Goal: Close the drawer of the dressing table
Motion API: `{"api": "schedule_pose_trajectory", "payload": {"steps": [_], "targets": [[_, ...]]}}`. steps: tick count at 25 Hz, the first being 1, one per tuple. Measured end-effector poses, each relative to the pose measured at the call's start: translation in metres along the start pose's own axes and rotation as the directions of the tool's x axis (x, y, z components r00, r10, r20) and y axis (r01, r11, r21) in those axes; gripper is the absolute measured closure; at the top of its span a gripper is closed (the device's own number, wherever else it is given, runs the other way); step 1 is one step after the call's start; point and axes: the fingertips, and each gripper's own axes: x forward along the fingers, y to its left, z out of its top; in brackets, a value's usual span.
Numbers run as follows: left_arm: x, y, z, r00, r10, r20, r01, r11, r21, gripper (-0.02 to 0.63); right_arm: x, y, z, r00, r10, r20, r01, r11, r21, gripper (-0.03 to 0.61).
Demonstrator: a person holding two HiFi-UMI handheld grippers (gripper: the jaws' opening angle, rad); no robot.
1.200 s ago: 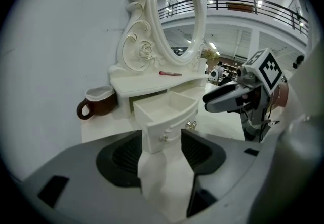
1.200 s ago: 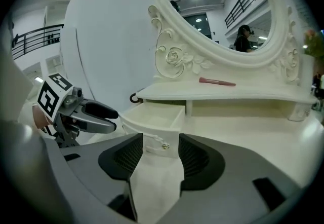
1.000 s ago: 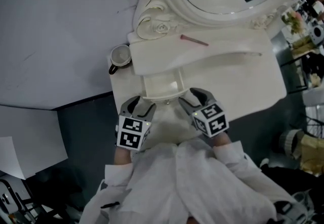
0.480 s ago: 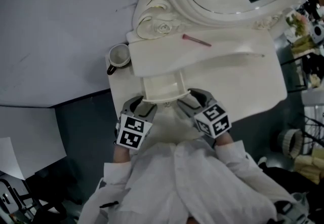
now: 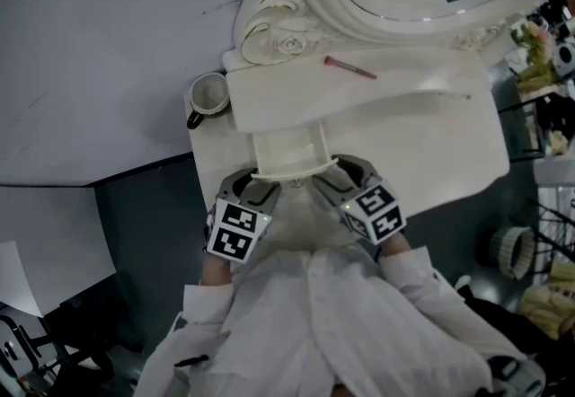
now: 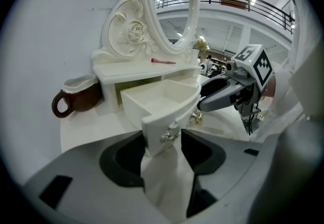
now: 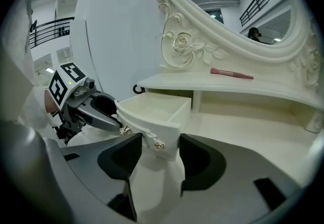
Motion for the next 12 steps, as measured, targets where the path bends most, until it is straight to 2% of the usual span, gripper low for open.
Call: {"api": "schedule_pose_trajectory", "payload": {"steps": [12], "targets": [[0.0073,0.0056,0.0032,0.999,0.033,-0.007,-0.033,0.999,0.020,0.393,0.0051,-0.0070,0.0065,1.000,-0.023,0.016,0.024,0.998,-0.056,0.370]]}}
